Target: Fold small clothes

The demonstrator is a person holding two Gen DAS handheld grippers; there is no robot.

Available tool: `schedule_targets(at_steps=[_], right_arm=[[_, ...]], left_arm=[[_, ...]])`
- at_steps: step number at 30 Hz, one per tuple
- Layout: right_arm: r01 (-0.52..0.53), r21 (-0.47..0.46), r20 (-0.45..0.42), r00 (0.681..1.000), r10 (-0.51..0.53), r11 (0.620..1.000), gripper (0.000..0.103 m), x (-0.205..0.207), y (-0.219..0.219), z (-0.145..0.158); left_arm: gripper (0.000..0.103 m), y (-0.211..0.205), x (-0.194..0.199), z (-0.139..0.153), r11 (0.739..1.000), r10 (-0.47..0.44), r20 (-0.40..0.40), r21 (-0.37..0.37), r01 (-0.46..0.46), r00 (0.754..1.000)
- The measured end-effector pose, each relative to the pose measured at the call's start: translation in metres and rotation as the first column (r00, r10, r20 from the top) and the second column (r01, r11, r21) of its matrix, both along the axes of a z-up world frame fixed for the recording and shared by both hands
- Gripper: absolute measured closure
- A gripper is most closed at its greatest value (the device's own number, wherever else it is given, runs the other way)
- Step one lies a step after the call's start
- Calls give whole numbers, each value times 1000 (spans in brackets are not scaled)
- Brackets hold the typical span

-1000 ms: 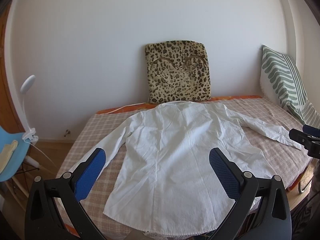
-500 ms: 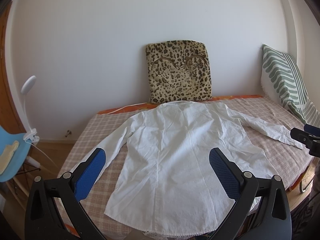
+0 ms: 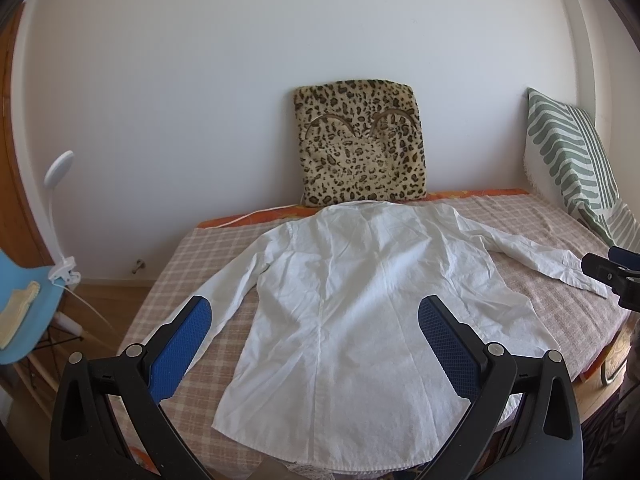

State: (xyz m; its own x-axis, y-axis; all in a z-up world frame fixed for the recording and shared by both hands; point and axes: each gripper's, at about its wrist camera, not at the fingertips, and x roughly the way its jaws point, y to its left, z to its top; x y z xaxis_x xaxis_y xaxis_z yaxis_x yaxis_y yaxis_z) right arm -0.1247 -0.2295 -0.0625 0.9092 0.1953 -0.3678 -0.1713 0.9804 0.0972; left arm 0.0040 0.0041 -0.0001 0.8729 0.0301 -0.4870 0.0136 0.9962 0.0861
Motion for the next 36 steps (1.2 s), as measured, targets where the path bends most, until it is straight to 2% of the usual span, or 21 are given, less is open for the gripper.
schedule_targets(at_steps=[6,10,18,20,25,31,33,36], right_arm=[[-15,-5,0,1000,15,1000,0,7,6,8],[-38,3,2,999,38,999,0,13,13,12],[-141,2,7,990,141,990,0,33,44,33],[-175,-6,0,985,175,985,0,42,57,37],[-262,-43,-32,965,260,964,0,68,99,45],[-327,-76,-83,943,321,942,0,103,153,53],[-362,-66,-88,931,355,930,0,114,170,58],[-392,-70,-94,918,386,917,0,133,200,64]], left_arm=[[0,11,1,-5,1000,5,-10,-9,-5,1000],[0,29,5,-16,999,-1,-62,-42,-2,998],[0,98,12,-44,987,117,-161,-87,-132,980],[9,121,10,-47,982,129,-157,-116,-148,979],[20,179,14,-56,949,214,-197,-191,-251,957],[35,241,16,-68,892,273,-253,-295,-343,928],[45,261,15,-72,871,289,-267,-324,-368,919],[45,291,14,-81,841,300,-299,-365,-399,906]])
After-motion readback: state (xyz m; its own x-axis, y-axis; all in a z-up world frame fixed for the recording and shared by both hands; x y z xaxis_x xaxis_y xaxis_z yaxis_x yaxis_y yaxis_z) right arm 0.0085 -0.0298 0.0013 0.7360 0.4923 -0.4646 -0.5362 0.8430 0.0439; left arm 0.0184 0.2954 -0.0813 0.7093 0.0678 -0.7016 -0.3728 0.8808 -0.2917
